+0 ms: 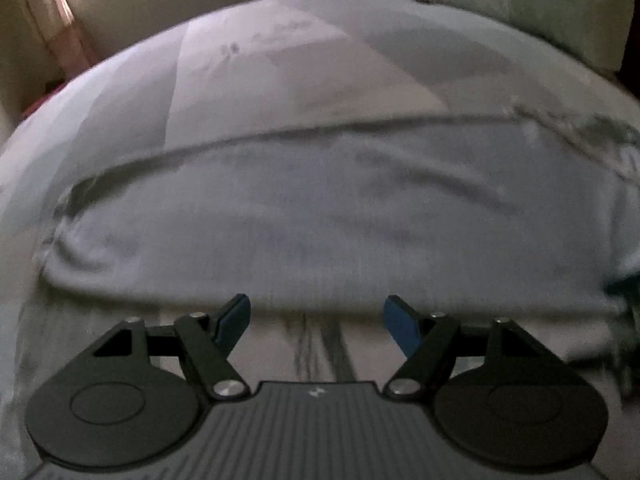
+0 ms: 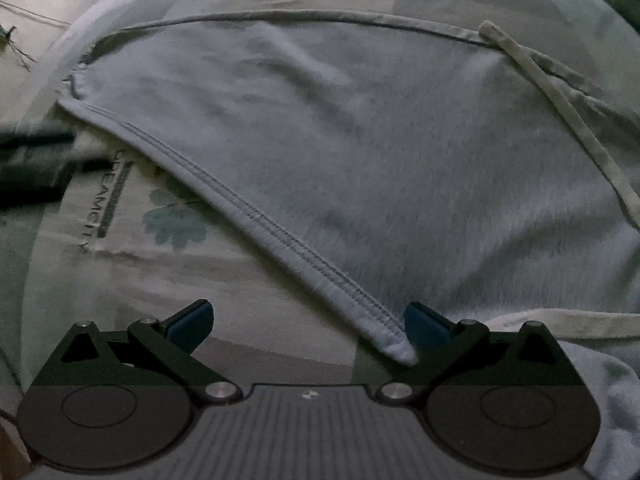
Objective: Fold clothes
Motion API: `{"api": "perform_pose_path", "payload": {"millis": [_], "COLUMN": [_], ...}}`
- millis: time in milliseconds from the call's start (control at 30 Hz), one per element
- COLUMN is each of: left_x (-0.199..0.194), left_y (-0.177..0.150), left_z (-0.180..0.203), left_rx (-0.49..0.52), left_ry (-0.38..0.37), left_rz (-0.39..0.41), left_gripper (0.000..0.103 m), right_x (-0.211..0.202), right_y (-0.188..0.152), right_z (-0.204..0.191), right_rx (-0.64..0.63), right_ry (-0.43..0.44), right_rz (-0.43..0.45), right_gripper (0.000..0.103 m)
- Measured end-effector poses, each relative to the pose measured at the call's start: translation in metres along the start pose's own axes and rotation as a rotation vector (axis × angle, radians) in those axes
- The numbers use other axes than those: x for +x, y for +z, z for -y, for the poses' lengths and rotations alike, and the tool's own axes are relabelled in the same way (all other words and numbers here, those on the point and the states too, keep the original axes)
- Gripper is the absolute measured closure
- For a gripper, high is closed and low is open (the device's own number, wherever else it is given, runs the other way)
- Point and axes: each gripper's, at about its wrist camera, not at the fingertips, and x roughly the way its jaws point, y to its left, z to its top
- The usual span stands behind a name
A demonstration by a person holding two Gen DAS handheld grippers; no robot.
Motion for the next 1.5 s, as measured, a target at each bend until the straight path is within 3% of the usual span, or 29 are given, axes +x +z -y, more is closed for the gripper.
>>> {"api": "perform_pose_path", "payload": {"millis": [100,267,600,833,1000,1200,1500], "left_x": [0.029,0.048,0.025,0.000,-0.013,-0.033,-0.048], "left_y": [0.016,0.006,-0.005,-0.021,-0.029,-0.040,-0.070], "left_z": [-0.001,-0.003,-0.001,0.003,0.004,0.015,0.058], "left_rx": [-0.008,-0.045,0.005,-0.005,-0.052,-0.108,-0.096], "left_ry": [-0.006,-0.028,-0.044,-0.089,-0.115,-0.178,-0.269], "left_rz": [-0.002,-0.073,-0.132,-0.145,-0.163,-0.179,-0.241], "left_gripper": [0.028,0.027,0.027,0.027,0.027,0.027,0.027], "right_x": [0.004,0.004,-0.021,-0.044,-0.059,-0.088,-0.091], "right_y": [-0.003,-0.010,-0.017,-0.029,-0.052,-0.091,-0.134], "right_z": [-0.008,-0.015,-0.011,-0.036,-0.057,-0.070,-0.063], "right_rx": [-0.024,-0.049,-0.006,-0.048,-0.108,-0.168,-0.017], "right_ry": [-0.053,-0.104,-0.055,-0.049,-0.082,-0.202,-0.234], "right_rz": [0.010,0.039,0.076,0.076,0.070,0.056,0.024], "right_gripper": [0.000,0.000,0.000,0.000,0.000,0.000,0.000]}}
